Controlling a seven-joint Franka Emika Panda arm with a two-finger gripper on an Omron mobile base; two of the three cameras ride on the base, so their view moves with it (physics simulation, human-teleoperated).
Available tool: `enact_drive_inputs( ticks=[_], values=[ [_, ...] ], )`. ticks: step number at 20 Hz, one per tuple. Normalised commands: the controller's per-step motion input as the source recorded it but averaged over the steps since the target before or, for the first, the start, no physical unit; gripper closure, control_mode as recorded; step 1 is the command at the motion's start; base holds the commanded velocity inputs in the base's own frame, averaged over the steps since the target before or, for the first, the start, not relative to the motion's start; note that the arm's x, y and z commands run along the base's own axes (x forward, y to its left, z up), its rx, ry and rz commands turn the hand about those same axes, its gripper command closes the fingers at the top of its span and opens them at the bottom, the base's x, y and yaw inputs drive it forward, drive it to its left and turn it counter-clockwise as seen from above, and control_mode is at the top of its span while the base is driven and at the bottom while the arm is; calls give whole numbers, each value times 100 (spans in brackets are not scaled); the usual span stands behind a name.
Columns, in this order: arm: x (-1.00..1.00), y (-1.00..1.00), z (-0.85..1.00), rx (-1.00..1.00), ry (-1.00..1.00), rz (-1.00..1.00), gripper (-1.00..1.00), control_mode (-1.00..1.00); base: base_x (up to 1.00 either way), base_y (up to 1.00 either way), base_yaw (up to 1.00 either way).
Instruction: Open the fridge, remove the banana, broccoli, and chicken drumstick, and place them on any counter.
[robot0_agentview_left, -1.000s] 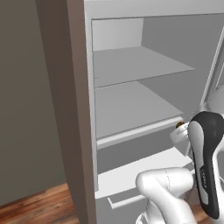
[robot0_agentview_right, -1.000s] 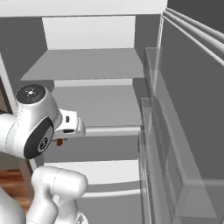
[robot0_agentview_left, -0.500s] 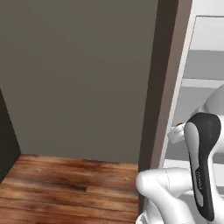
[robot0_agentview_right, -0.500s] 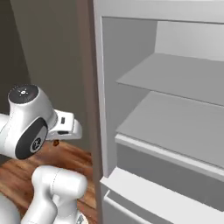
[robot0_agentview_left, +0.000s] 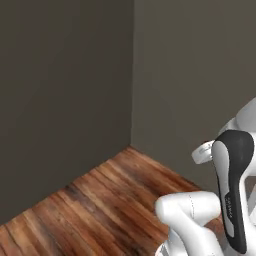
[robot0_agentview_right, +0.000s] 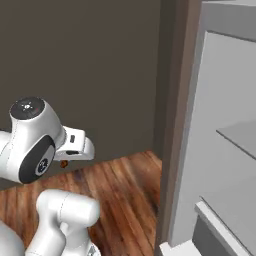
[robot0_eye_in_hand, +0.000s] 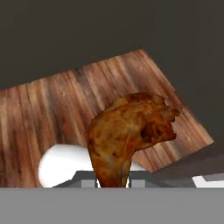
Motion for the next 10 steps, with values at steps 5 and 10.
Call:
enact_drive_inputs(
  ticks=[5, 10],
  values=[
    [0, 0, 0, 0, 0, 0, 100, 100, 0, 0, 100],
    [0, 0, 0, 0, 0, 0, 100, 100, 0, 0, 100]
  ],
)
